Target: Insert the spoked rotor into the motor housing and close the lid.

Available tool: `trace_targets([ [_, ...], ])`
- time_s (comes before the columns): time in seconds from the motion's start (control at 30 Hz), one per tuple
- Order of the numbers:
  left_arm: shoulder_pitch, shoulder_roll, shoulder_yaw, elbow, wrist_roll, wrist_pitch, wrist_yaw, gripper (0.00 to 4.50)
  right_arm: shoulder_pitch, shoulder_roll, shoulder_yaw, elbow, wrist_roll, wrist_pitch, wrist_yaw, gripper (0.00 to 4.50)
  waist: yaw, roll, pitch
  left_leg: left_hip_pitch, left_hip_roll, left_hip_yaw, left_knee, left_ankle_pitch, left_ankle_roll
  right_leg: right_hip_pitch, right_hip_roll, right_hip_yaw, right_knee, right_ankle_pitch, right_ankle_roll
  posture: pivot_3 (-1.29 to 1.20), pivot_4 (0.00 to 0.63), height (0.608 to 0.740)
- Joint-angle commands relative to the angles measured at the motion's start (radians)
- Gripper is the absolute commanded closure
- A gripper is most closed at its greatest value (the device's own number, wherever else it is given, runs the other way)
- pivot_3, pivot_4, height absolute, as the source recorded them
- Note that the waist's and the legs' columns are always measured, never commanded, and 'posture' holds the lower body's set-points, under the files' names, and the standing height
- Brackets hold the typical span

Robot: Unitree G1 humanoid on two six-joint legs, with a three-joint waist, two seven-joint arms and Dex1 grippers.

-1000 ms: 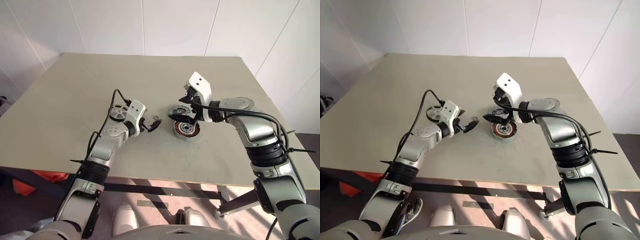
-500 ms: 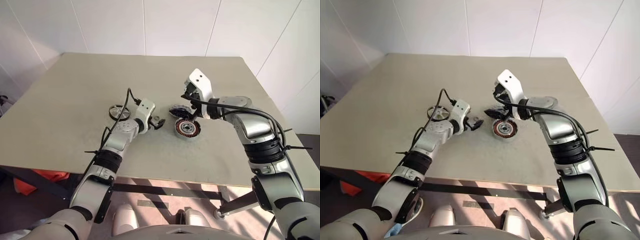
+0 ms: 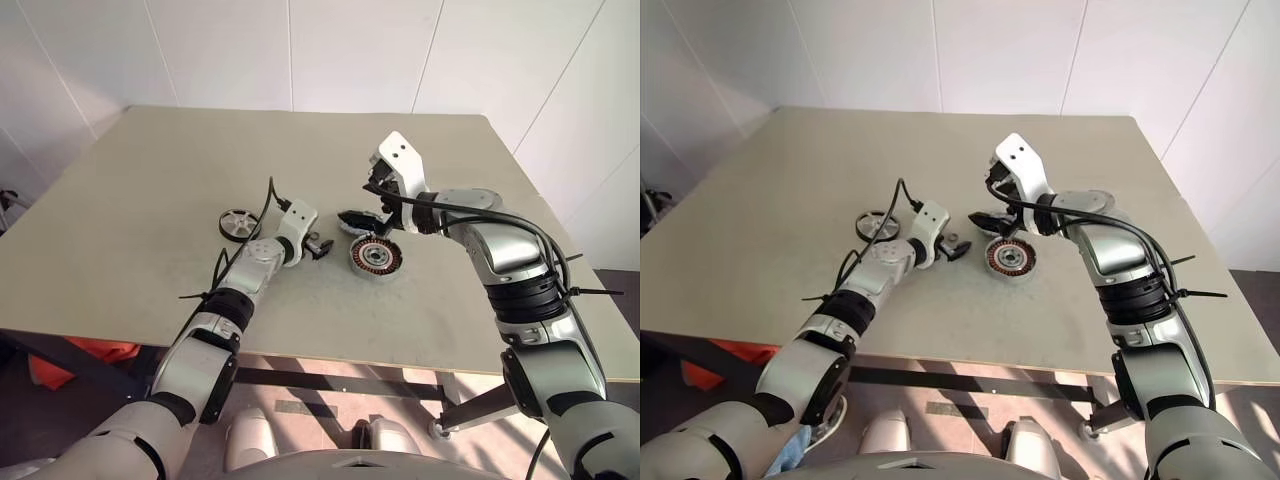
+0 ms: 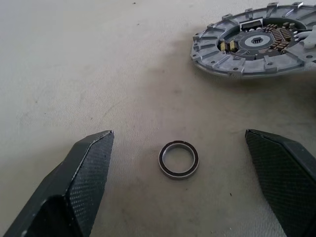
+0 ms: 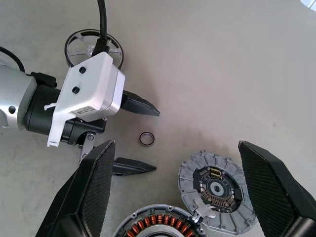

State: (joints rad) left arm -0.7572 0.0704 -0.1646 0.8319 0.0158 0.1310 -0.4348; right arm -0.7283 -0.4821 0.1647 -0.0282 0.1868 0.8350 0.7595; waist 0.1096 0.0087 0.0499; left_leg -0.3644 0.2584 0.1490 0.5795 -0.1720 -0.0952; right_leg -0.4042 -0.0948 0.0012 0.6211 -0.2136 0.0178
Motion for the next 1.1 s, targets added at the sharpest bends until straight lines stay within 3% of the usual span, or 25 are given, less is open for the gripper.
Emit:
trace_targets([
  [0.03, -0.02, -0.003, 0.002, 0.041, 0.017, -0.022, -0.001, 0.39, -0.031, 0.004, -0.033, -0.019, 0.015, -0.018, -0.016, 0.0, 0.001, 0.0, 0.0, 0.0, 0.0, 0.0, 0.0, 0.0, 0.0, 0.0, 0.0, 0.0, 0.0, 0.0, 0.0, 0.0, 0.0, 0.74],
  [0.2, -0.014, -0.012, 0.007, 0.042, 0.005, 0.006, -0.042, 1.95, -0.029, 0.001, -0.037, -0.019, 0.021, -0.016, -0.03, 0.0, 0.001, 0.0, 0.0, 0.003, 0.0, 0.0, 0.0, 0.0, -0.001, 0.003, 0.0, 0.0, 0.001, 0.0, 0.0, 0.0, 0.0, 0.74],
  [0.57, 0.016, -0.02, 0.073, -0.007, -0.043, 0.076, -0.03, 1.95, -0.038, 0.001, -0.032, 0.013, 0.018, -0.031, -0.044, 0.0, -0.002, 0.0, 0.0, 0.004, 0.0, 0.0, -0.002, 0.001, -0.001, 0.003, 0.0, 0.0, 0.0, 0.0, 0.0, 0.0, 0.0, 0.74],
  [0.63, 0.018, -0.02, 0.08, -0.012, -0.048, 0.084, -0.023, 2.32, -0.04, 0.001, -0.032, 0.016, 0.019, -0.032, -0.045, 0.0, -0.004, 0.0, 0.0, 0.004, 0.0, 0.0, -0.002, 0.001, -0.001, 0.003, 0.0, 0.0, 0.0, 0.0, 0.0, 0.0, 0.0, 0.74],
  [0.77, 0.019, -0.013, 0.072, -0.021, -0.034, 0.09, -0.025, 3.51, -0.047, 0.005, -0.032, 0.027, 0.013, -0.036, -0.058, 0.0, -0.006, 0.0, 0.0, 0.004, 0.0, 0.0, -0.003, 0.001, -0.001, 0.003, 0.0, 0.0, -0.001, 0.0, 0.0, 0.0, 0.0, 0.74],
  [1.1, 0.013, -0.022, 0.081, -0.058, -0.053, 0.077, -0.047, 3.51, -0.039, 0.004, -0.022, 0.03, 0.006, -0.052, -0.074, 0.0, -0.006, 0.0, 0.0, 0.003, 0.0, 0.0, -0.003, 0.001, -0.001, 0.003, 0.0, 0.0, -0.003, 0.0, 0.0, 0.0, 0.0, 0.74],
])
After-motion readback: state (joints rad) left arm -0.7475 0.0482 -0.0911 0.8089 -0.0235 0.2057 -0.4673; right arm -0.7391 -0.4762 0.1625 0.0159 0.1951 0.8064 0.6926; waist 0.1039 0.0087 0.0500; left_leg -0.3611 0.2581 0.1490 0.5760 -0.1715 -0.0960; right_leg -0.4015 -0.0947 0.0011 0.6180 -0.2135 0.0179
